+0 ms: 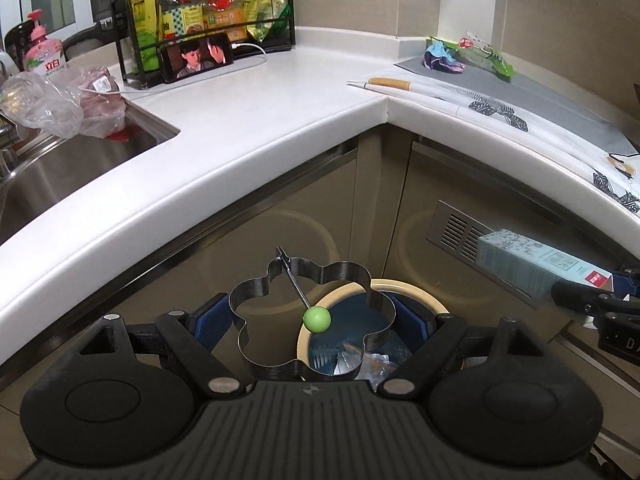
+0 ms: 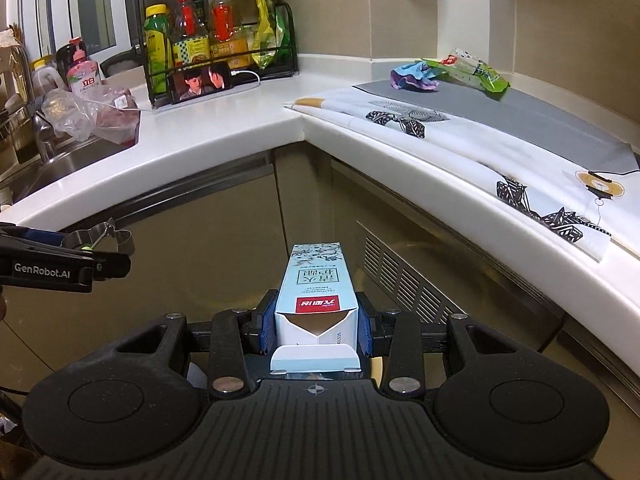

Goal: Collect trash
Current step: 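Lift the toothpaste box with the right gripper while the left gripper carries the flower cutter toward the bin, then lower both grippers over the blue bin and open them, dropping cutter and toothpaste box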

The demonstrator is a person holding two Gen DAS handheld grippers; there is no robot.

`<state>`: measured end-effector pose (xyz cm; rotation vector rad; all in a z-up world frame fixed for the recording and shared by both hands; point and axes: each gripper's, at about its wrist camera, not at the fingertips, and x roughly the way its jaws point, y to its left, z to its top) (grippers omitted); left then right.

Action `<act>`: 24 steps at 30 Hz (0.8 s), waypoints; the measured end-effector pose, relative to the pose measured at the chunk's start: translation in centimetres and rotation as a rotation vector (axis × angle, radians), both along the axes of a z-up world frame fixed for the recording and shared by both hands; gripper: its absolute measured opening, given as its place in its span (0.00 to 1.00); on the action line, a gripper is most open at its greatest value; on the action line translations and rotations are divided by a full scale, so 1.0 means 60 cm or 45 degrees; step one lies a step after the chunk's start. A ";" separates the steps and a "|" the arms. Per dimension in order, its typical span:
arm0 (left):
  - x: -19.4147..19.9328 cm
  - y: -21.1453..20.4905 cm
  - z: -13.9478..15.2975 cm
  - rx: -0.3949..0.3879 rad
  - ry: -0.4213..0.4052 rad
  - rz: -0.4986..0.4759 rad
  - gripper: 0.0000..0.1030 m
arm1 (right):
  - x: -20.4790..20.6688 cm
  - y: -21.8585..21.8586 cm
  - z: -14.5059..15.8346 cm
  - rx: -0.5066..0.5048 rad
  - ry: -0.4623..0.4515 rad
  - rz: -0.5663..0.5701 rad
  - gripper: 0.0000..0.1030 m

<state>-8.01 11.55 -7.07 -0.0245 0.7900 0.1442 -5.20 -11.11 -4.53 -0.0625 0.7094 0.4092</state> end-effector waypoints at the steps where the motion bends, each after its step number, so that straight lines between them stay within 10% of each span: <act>1: 0.001 0.000 -0.001 -0.002 0.004 -0.001 0.86 | 0.003 0.002 -0.001 -0.002 0.004 0.002 0.40; 24: 0.028 -0.007 -0.025 -0.022 0.121 -0.002 0.86 | 0.018 0.012 -0.017 -0.034 0.055 0.034 0.40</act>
